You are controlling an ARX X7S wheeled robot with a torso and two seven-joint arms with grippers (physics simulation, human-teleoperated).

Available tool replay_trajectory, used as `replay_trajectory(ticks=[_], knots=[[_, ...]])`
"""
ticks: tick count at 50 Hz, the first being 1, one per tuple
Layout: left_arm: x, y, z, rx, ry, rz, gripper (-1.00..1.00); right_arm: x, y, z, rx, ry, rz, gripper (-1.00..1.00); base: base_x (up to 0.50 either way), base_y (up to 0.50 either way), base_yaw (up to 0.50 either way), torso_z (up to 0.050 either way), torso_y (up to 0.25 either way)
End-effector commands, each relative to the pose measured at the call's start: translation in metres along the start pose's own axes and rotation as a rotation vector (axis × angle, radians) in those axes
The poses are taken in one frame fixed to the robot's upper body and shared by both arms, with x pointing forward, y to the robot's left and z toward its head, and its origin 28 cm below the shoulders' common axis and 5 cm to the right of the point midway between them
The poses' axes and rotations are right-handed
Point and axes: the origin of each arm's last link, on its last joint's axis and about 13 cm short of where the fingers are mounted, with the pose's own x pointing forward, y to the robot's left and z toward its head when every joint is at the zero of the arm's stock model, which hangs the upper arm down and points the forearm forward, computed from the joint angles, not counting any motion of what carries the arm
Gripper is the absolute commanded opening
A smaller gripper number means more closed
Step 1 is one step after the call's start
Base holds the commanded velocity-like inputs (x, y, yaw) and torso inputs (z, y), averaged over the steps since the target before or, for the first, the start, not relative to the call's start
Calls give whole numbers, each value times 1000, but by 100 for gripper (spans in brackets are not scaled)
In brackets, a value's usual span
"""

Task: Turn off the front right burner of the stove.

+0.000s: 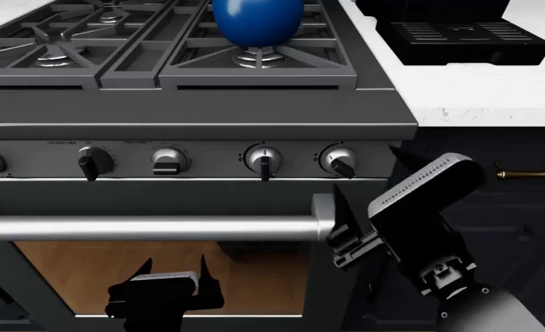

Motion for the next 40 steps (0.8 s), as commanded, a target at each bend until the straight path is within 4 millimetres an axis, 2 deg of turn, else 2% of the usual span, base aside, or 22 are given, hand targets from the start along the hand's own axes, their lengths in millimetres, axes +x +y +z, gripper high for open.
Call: replay_trajectory(ticks=[1,15,30,40], knots=[[1,1,-2,-2,14,7,100,9,-10,10,-68,4,54,100,0,0,0,0,0],[1,1,-1,5,1,8,100,19,-10,6,-101,25,87,100,0,0,0,0,0],[2,1,-1,3,3,10,100,18,-11,8,-222,63,124,100,0,0,0,0,0],[2,1,-1,2,5,10,100,24,-15,10,-293,64,114,100,0,0,0,0,0]])
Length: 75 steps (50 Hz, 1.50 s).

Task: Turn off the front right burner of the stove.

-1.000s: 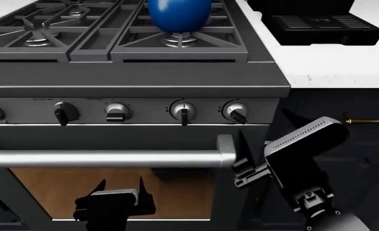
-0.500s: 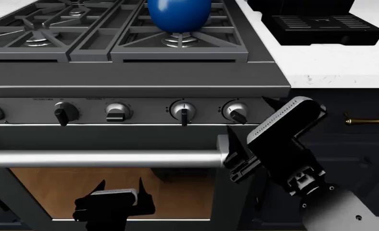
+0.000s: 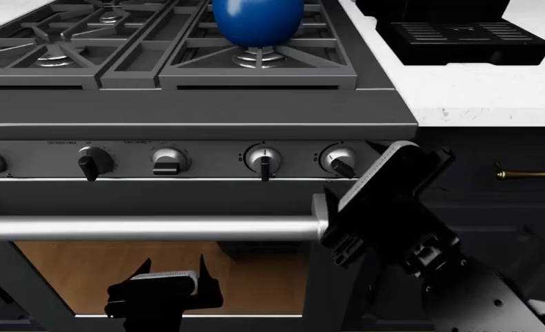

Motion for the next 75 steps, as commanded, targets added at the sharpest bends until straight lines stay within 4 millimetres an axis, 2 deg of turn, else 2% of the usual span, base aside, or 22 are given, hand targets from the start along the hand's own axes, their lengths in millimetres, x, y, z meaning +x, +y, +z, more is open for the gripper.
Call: replay_trajectory(ticks=[1,15,26,75], knots=[[0,0,-1,-1,3,1,100,5,-5,1,-77,11,-4,100,0,0,0,0,0],[1,1,-2,-4,11,4,100,14,-5,5,-129,-12,20,100,0,0,0,0,0],[1,0,-1,-4,8,3,100,11,1,5,-129,-10,62,100,0,0,0,0,0],[3,1,-3,-11,27,14,100,30,2,-16,-144,88,63,100,0,0,0,0,0]])
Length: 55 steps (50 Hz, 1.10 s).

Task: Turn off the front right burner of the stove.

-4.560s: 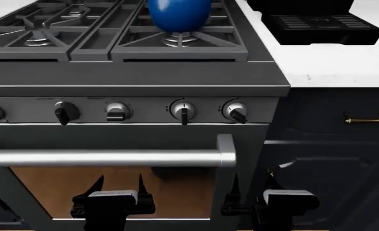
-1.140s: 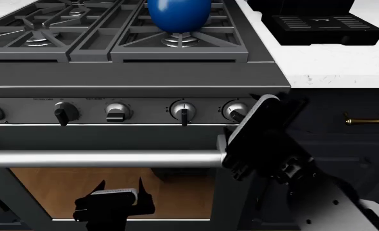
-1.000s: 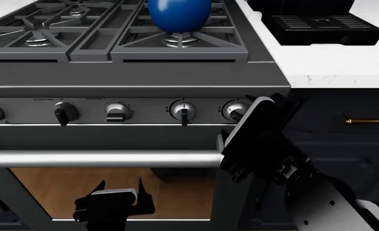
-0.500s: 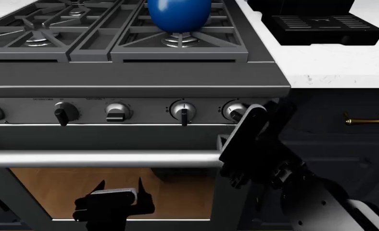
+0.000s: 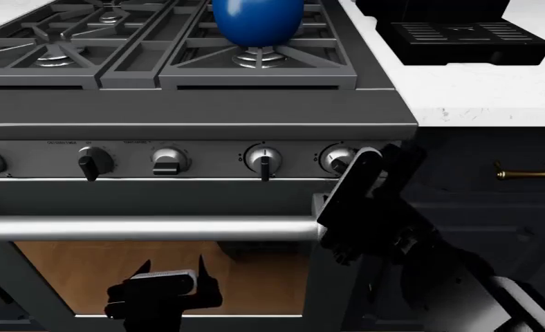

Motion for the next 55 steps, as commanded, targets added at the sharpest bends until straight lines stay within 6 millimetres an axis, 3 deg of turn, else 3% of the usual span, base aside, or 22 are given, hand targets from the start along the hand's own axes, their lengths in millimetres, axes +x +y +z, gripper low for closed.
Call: replay_trajectory(ticks=[1,15,16,46,55], knots=[[1,0,-1,-1,8,3,100,5,-1,-4,1,16,-5,100,0,0,0,0,0],[0,0,-1,-3,12,2,100,7,-2,-5,0,17,-9,100,0,0,0,0,0],[0,0,-1,-3,12,2,100,7,-2,-5,-1,17,-10,-100,0,0,0,0,0],[1,0,-1,-7,17,5,100,8,-2,-5,1,8,-13,-100,0,0,0,0,0],[1,1,-2,-7,18,5,100,6,2,-7,128,-20,-28,-100,0,0,0,0,0]])
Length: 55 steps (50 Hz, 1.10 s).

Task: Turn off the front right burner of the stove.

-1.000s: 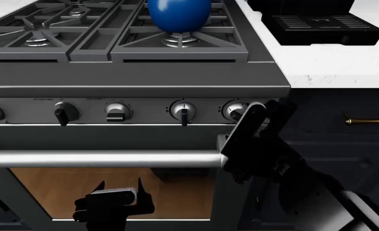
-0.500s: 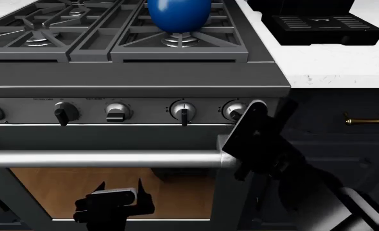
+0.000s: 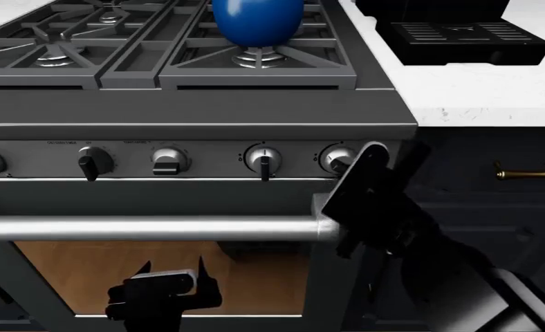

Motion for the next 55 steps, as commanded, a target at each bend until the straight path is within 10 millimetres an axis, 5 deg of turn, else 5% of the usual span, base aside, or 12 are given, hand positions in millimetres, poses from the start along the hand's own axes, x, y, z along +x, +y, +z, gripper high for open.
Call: replay_trajectory(ticks=[1,55], knots=[[0,0,0,0,1,0,100,-1,4,-2,118,-29,-8,-100,0,0,0,0,0],[0,0,-1,-3,4,3,100,10,43,-23,641,-78,-29,-100,0,0,0,0,0]])
